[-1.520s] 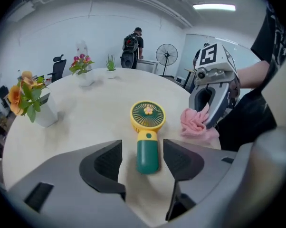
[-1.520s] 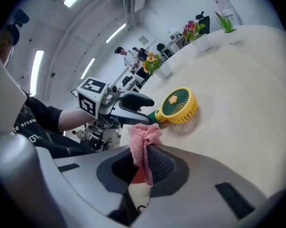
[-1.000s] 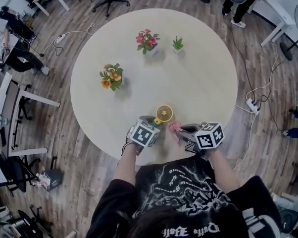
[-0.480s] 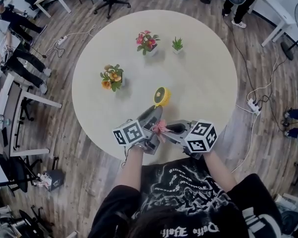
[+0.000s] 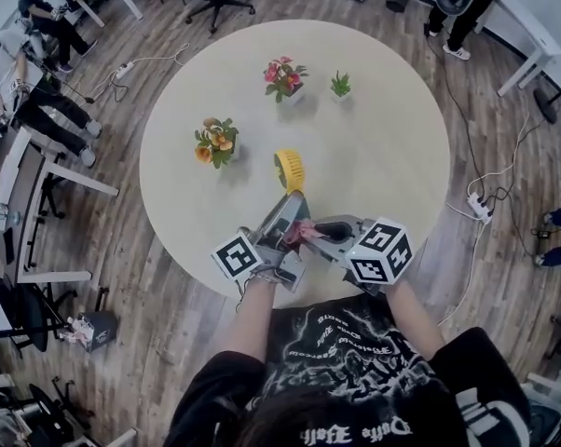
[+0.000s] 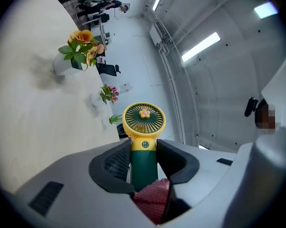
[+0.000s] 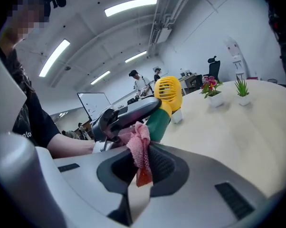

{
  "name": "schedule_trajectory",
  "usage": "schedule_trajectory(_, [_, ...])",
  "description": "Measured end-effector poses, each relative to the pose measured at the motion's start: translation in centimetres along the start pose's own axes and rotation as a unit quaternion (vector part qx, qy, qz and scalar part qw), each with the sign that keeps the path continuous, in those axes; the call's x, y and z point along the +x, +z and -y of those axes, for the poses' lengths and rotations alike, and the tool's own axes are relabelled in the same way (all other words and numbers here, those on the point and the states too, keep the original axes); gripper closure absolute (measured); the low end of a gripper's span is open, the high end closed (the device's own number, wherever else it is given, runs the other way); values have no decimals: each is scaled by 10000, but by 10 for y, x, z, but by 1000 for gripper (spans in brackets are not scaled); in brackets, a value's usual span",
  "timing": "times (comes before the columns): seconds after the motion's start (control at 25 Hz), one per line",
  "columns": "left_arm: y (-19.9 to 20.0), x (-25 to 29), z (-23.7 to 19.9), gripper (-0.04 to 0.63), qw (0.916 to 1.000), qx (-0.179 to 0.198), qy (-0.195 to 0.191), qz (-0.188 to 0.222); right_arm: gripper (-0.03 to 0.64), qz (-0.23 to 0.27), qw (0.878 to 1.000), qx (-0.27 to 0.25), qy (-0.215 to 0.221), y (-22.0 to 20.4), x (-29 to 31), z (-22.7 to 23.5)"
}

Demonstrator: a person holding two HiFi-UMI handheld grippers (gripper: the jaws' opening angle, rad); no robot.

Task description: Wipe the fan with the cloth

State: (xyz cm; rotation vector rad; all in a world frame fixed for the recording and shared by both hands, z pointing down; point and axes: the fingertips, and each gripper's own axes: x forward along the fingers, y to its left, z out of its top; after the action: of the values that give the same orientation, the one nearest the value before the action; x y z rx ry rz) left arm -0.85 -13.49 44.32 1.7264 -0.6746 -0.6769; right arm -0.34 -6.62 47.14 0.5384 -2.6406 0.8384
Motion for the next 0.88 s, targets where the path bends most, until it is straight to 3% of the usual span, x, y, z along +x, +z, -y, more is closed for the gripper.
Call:
schedule_trajectory(0.16, [-4,-3,4,407,9999,68,-115,-95,568,-175,9998,-13,41,-7,-9,2])
schedule_trajectory(0.32, [-6,-8,10,407,9988,288,-268,-291,569,-173,9995,135,-217,-10,-26,19])
schedule_trajectory(0.64, [-7,-7,25,407,9976,-22,-690,-78,569,1225,9905,620,88,39,-41,12])
schedule_trajectory(0.88, [-20,-4,45,407,9925,110,-1118,-490,569,2296,9703,731,221,75,-60,15])
